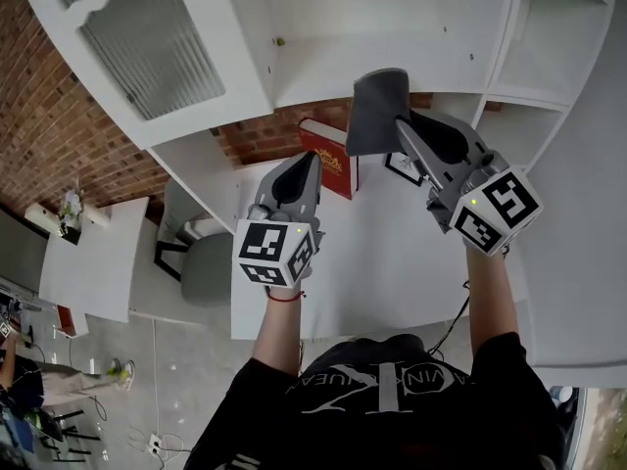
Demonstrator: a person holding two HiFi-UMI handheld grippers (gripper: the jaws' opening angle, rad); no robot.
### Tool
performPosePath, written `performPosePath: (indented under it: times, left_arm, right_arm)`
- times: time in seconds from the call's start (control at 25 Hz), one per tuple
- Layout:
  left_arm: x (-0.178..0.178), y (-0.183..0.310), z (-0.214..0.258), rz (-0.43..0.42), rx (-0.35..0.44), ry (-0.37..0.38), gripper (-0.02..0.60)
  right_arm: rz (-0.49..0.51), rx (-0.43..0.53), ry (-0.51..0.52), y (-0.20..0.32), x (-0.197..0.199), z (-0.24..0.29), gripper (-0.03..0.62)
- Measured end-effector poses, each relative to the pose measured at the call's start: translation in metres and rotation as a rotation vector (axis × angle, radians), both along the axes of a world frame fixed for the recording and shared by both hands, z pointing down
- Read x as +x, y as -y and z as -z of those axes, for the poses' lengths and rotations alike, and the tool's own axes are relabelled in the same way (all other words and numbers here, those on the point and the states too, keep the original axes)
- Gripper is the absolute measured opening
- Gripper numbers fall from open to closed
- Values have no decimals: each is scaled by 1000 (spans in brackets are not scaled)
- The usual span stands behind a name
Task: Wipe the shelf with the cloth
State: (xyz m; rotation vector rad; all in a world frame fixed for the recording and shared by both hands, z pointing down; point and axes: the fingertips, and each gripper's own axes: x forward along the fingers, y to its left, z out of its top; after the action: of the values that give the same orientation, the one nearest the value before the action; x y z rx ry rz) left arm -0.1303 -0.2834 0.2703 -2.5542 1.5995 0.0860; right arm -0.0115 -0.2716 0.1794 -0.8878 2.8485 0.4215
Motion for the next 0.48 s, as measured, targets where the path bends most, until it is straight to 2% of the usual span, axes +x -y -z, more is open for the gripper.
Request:
performPosePath:
  times: [0.16, 0.28, 0.48]
  left_arm:
    - [-10, 14, 15, -3, 6, 9, 11]
    - [-17, 27, 15, -12, -1, 18, 11]
    - [-25, 44, 12, -48, 3, -1, 11]
  right_arm:
    - [29, 42, -22, 19, -29, 31, 44]
    - [9, 34, -75, 47, -51, 41, 44]
    - [-123, -31, -283, 108, -67, 37, 44]
